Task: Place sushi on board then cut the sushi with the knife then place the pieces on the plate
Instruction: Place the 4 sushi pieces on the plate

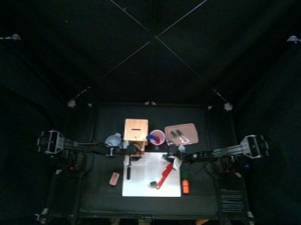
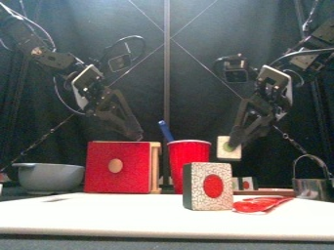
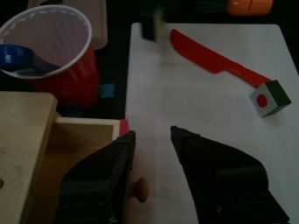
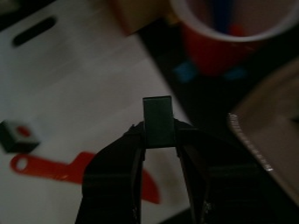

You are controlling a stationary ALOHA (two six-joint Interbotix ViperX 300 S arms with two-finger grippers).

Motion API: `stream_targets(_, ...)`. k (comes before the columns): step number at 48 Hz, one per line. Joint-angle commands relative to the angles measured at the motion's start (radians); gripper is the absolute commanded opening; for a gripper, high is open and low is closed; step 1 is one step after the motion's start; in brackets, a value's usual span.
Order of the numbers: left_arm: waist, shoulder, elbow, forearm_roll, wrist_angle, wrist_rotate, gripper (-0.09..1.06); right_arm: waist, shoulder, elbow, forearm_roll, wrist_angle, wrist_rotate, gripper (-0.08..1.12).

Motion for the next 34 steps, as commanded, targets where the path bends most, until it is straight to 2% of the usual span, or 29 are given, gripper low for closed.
stream_targets(1, 0.005, -0.005, -0.018, 0.002, -0.003, -0.002, 0.78, -0.087, -0.061, 0.017, 0.051, 0.080, -0.003, 0.58)
stream_targets(8, 0.008, -0.002, -0.018, 0.002, -0.003, -0.002, 0.78, -0.221, -0.038, 0.029, 0.114, 0.160, 0.000, 0.58)
stream_targets(15, 0.006, -0.002, -0.015, 0.002, -0.003, -0.002, 0.78, -0.318, 0.035, 0.025, 0.130, 0.155, 0.000, 0.58)
stream_targets(26, 0.008, -0.003, -0.012, 0.002, -0.003, -0.002, 0.78, -0.364, 0.169, -0.006, 0.121, 0.153, 0.000, 0.58)
stream_targets(34, 0.008, -0.002, -0.008, 0.000, -0.003, -0.003, 0.78, -0.370, 0.235, -0.040, 0.052, 0.152, 0.000, 0.58)
